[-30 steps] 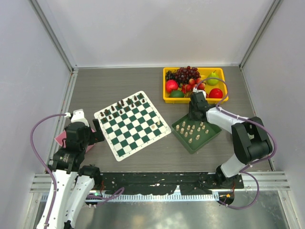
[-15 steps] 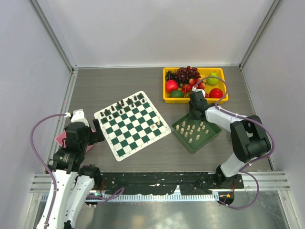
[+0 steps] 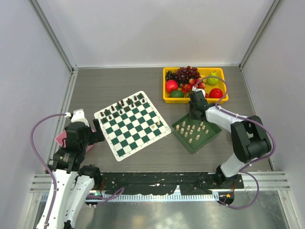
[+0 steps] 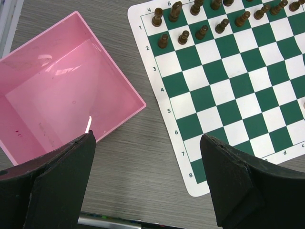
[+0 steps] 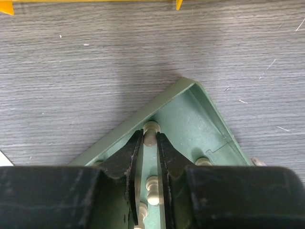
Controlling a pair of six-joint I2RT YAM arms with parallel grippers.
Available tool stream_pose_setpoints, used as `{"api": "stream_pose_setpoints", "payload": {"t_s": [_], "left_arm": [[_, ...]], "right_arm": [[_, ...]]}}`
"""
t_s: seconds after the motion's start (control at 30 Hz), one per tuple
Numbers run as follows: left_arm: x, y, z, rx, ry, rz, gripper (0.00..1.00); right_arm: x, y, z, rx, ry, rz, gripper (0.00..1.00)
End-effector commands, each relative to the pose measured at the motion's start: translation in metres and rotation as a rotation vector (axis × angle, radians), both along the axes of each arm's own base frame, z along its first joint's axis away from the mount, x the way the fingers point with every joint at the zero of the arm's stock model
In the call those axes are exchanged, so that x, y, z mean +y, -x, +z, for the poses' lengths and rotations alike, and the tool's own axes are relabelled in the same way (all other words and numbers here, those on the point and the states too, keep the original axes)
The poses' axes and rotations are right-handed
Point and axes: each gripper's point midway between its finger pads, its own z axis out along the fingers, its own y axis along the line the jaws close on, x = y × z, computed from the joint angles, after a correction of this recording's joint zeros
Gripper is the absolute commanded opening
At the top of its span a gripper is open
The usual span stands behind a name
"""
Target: Set up the chess pieces on the board
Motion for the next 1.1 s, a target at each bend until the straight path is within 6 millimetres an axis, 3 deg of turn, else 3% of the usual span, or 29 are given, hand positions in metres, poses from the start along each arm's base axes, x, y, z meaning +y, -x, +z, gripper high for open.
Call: {"api": "stream_pose_setpoints", "payload": {"t_s": [0.0,0.1,0.23,0.37,0.57,0.67,0.77,0.83,1.07], "left_arm": [[0.0,-0.008,0.017,-0.061,0.005,0.004,0.99],[0.0,-0.008,0.018,-0.066,0.007,0.003,0.99],[0.0,-0.008,0.018,-0.07,0.008,0.002,0.99],[-0.001,-0.008,0.018,-0.07,0.01,-0.001,0.99],[-0.001,-0.008,0.018,-0.07,0.012,-0.003,0.99],[-0.001,-0.008,0.018,-0.071,0.012,-0.003,0.99],[-0.002,-0.008,0.018,-0.069,0.014,-0.007,0.99],[-0.002,-0.008,0.018,-0.071,0.016,-0.008,0.99],[-0.002,-0.008,0.019,-0.074,0.013,-0.005,0.99]], "right_arm": [[0.003,-0.011,0.047,-0.109,-0.039,0.001,0.17],[0.008,-0.005,0.071,-0.149,-0.082,0.006,0.17],[0.032,0.009,0.095,-0.188,-0.117,0.065,0.17],[0.081,0.028,0.111,-0.21,-0.158,0.167,0.16],[0.175,0.056,0.122,-0.217,-0.196,0.352,0.17],[0.214,0.069,0.103,-0.178,-0.174,0.433,0.17],[0.238,0.074,0.093,-0.161,-0.164,0.477,0.17],[0.246,0.075,0.073,-0.116,-0.139,0.494,0.17],[0.264,0.077,0.055,-0.083,-0.132,0.527,0.17]]}}
